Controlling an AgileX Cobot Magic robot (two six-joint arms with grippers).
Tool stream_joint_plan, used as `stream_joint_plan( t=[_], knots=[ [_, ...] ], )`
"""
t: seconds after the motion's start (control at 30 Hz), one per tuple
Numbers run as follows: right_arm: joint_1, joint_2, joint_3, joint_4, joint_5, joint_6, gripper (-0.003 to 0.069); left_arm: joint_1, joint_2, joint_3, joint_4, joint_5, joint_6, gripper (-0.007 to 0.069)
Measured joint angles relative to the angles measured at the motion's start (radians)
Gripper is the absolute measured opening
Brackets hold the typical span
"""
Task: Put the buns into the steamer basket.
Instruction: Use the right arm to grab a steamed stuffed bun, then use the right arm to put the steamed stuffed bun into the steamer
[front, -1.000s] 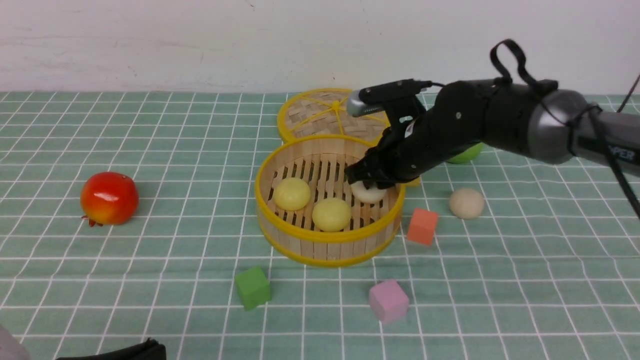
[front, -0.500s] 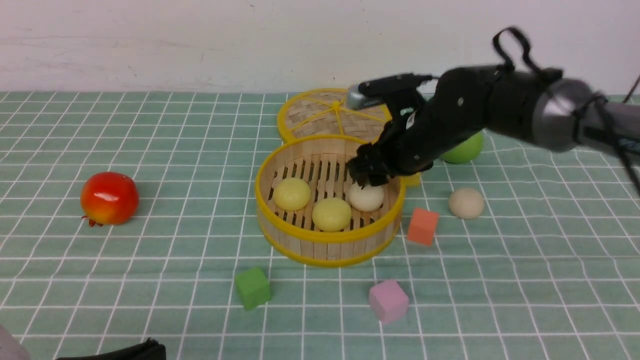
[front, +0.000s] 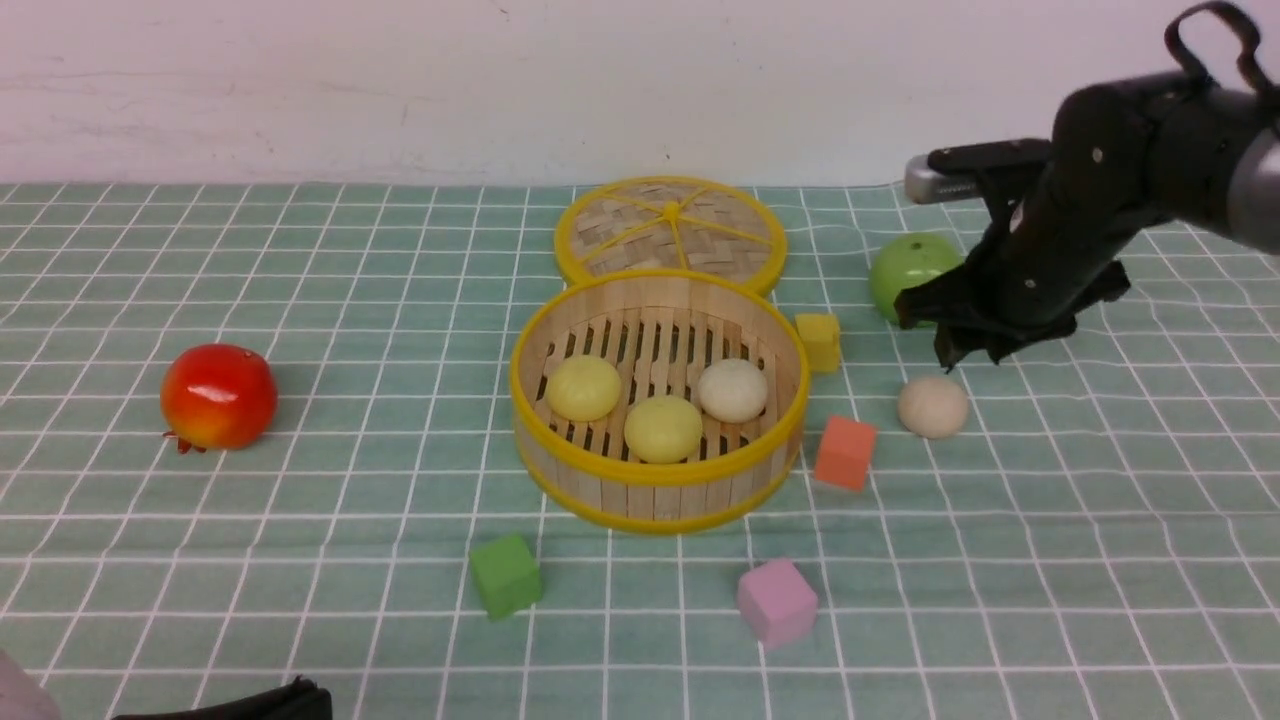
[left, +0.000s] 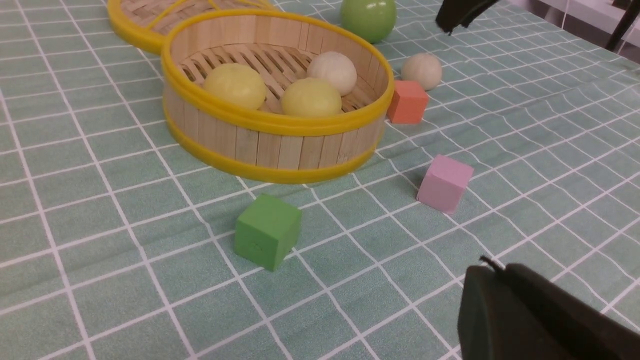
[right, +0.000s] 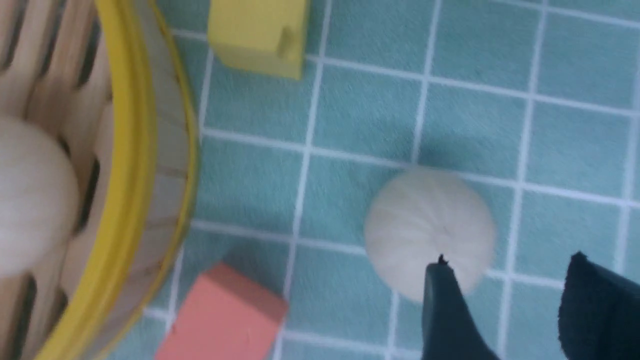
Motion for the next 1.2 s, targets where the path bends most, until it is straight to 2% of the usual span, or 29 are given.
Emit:
stream_joint_plan(
  t=[0.2,0.63,0.77,0.87,1.0,1.07,1.2],
  knots=[
    [-0.017,0.053,0.0,0.094,-0.067,-0.056,0.0313,0.0,0.0,0.0,0.0,0.0,0.0,0.0017],
    [-0.017,0.107,0.0,0.072,-0.094,-0.07,0.0311,0.0,0.0,0.0,0.0,0.0,0.0,0.0017],
    [-0.017,0.11,0.0,0.072,-0.095,-0.07,0.029,0.0,0.0,0.0,0.0,0.0,0.0,0.0017],
    [-0.017,0.111,0.0,0.072,-0.095,-0.071,0.021,0.0,0.0,0.0,0.0,0.0,0.0,0.0017],
    [-0.017,0.102,-0.001,0.072,-0.084,-0.103,0.0036,0.0,0.0,0.0,0.0,0.0,0.0,0.0017],
    [-0.016,0.088,-0.001,0.074,-0.072,-0.111,0.001,0.0,0.0,0.0,0.0,0.0,0.0,0.0017],
    [0.011,0.018,0.0,0.125,-0.071,-0.146,0.0008,0.0,0.0,0.0,0.0,0.0,0.0,0.0017]
  ],
)
